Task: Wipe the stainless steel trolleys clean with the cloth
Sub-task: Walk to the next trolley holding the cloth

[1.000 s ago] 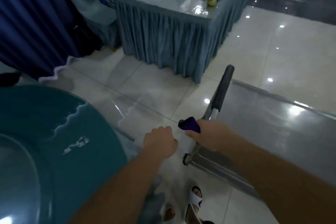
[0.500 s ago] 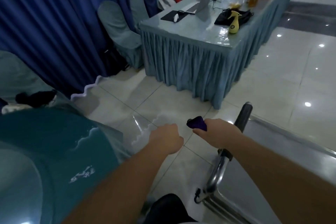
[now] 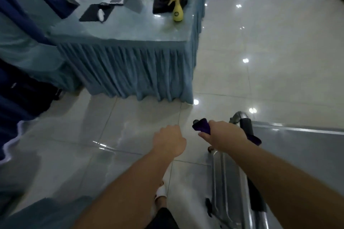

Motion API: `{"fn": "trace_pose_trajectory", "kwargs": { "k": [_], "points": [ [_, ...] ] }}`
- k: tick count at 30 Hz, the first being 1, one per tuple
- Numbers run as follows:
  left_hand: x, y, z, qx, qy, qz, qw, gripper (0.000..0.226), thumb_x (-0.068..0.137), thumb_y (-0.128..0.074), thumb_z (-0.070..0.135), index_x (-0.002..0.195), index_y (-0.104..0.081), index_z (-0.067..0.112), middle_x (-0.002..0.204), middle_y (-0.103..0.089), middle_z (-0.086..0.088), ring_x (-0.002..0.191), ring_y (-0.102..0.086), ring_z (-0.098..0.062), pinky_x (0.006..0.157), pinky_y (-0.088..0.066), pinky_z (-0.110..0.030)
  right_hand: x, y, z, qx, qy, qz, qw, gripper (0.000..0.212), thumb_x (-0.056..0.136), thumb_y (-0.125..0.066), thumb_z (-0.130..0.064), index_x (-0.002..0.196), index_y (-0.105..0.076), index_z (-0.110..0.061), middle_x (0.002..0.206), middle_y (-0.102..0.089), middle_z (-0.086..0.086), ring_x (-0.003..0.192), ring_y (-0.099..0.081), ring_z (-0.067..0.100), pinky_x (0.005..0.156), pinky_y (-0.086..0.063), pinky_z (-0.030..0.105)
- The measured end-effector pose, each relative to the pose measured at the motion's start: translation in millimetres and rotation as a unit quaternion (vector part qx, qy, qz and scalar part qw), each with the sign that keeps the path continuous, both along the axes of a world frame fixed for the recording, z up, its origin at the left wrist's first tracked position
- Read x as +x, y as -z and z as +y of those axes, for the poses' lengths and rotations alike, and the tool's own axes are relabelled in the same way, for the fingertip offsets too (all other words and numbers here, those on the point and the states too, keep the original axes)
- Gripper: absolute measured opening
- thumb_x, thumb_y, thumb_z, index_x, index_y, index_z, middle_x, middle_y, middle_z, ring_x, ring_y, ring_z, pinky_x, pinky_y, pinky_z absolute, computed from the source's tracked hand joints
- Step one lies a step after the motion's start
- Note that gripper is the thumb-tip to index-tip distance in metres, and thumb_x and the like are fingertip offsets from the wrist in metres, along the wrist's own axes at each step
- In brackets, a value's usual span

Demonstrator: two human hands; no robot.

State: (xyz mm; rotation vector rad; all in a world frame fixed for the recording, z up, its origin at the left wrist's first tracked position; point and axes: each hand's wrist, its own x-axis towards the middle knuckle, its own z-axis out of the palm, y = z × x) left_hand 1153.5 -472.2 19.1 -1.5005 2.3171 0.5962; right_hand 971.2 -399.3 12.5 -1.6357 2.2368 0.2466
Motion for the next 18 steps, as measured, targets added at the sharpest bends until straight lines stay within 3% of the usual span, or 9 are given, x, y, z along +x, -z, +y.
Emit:
{"fn": "trace_pose_trajectory", "kwargs": {
  "k": [3, 10, 18],
  "points": [
    [4.2, 2.9, -57.5, 0.015, 0.043, -0.006, 0.999, 0.02, 0.098, -0.049, 0.03, 0.111, -0.062, 0.022, 0.111, -0.066, 0.0, 0.101, -0.062, -0.025, 0.08, -0.043, -0.036, 3.6, 5.7, -34.0, 0.028, 0.049, 0.01, 0.998, 0.055, 0.097, -0.039, -0.073, 0.111, -0.052, -0.022, 0.077, -0.046, -0.007, 0.077, -0.057, 0.021, 0.065, -0.044, 0.036],
    [10.8, 1.4, -153.1, 0.019, 0.104, -0.015, 0.994, 0.031, 0.1, -0.046, 0.03, 0.127, -0.06, 0.021, 0.124, -0.064, -0.001, 0.112, -0.061, -0.026, 0.087, -0.042, -0.035, 5.7, 12.6, -98.6, 0.049, 0.103, 0.005, 0.993, 0.053, 0.097, -0.039, -0.073, 0.108, -0.053, -0.023, 0.08, -0.051, -0.008, 0.078, -0.061, 0.018, 0.067, -0.049, 0.036],
    [-17.6, -9.7, -234.1, 0.028, 0.141, -0.017, 0.989, 0.028, 0.101, -0.049, 0.025, 0.126, -0.058, 0.017, 0.129, -0.062, -0.005, 0.117, -0.06, -0.028, 0.091, -0.043, -0.037, -24.0, 13.6, -174.4, 0.039, 0.15, -0.016, 0.988, 0.05, 0.098, -0.038, -0.073, 0.101, -0.05, -0.024, 0.083, -0.056, -0.007, 0.074, -0.059, 0.015, 0.069, -0.051, 0.036]
  ]
}}
